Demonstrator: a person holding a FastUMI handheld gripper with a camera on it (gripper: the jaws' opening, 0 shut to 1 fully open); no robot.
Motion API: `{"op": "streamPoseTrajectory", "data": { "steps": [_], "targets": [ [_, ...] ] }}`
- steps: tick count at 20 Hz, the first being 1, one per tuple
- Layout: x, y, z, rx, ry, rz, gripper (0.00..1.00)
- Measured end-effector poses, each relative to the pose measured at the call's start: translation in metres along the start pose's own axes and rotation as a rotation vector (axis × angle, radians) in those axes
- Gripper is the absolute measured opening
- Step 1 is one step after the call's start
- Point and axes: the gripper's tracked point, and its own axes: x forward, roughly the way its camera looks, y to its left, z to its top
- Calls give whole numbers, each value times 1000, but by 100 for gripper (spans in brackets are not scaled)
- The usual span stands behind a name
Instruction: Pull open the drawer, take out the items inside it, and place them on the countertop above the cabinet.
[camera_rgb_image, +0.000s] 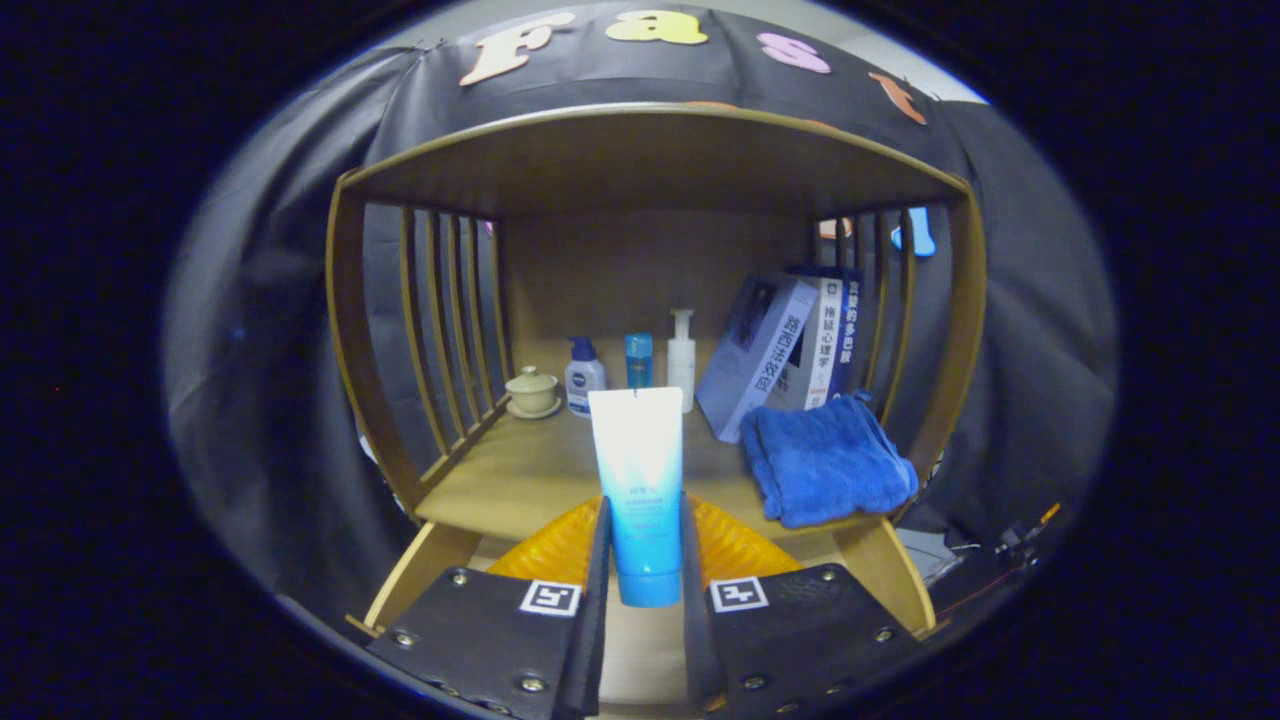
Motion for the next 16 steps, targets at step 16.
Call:
{"op": "streamPoseTrajectory", "data": {
  "steps": [16],
  "targets": [
    [146,-10,-67,79,248,-119,33]
  ]
}}
